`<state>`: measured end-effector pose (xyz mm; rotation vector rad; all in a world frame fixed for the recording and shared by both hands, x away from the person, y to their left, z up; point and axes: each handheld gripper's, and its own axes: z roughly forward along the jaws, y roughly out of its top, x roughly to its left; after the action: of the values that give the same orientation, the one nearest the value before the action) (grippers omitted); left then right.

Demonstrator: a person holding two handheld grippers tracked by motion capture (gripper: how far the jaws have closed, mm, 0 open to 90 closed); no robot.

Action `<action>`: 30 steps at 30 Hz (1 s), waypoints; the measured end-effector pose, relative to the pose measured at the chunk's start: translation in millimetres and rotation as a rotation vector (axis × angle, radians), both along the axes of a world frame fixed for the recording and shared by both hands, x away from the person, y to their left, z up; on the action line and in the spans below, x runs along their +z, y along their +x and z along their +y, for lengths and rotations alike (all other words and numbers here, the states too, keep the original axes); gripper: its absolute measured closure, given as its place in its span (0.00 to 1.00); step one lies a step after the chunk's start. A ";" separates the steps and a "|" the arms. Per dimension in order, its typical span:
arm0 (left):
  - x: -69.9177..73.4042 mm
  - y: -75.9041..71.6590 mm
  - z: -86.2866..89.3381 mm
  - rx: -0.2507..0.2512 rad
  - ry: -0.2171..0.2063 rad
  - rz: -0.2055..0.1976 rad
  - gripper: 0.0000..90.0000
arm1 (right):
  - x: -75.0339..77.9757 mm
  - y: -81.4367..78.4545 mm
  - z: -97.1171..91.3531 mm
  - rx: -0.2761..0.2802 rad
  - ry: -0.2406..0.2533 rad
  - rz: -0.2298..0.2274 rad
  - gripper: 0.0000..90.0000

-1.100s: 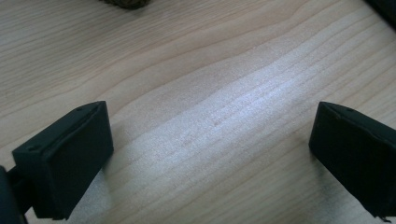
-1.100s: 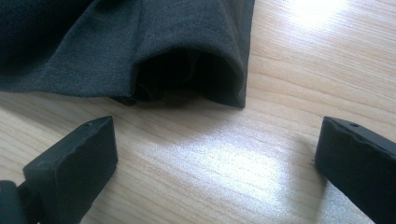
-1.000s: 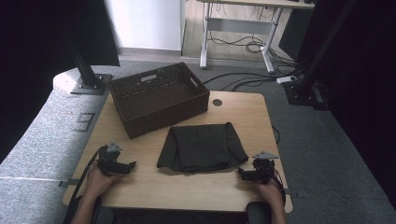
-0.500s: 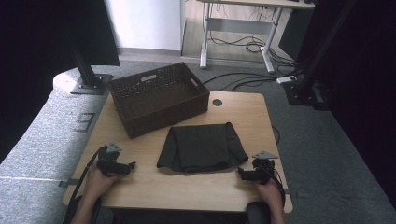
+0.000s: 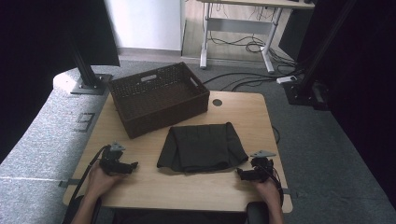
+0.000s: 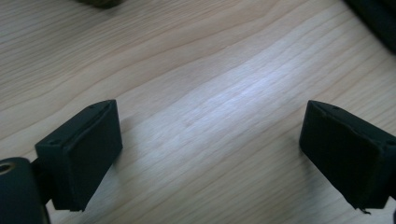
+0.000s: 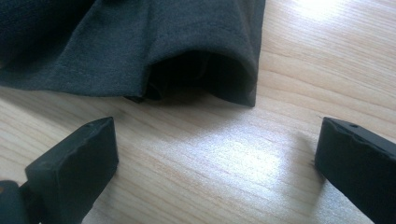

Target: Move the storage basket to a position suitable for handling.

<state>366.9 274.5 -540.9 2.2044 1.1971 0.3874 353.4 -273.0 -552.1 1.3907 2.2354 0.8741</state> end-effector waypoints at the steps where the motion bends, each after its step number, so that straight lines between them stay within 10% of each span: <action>1: 0.7 0.1 -1.4 -0.004 -0.006 -0.001 0.07 | 0.7 0.1 0.1 0.003 0.004 0.000 0.00; 12: 16.7 0.7 -15.4 -0.050 -0.110 -0.044 0.11 | 19.8 4.0 6.5 0.024 0.059 -0.040 0.02; 30: 30.1 31.5 -78.2 -0.152 -0.103 -0.077 0.19 | 44.3 37.4 26.4 0.038 0.036 -0.057 0.17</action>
<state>398.4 196.4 -510.9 2.1551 0.9794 0.3371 390.8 -246.6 -507.8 1.3257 2.2206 0.9594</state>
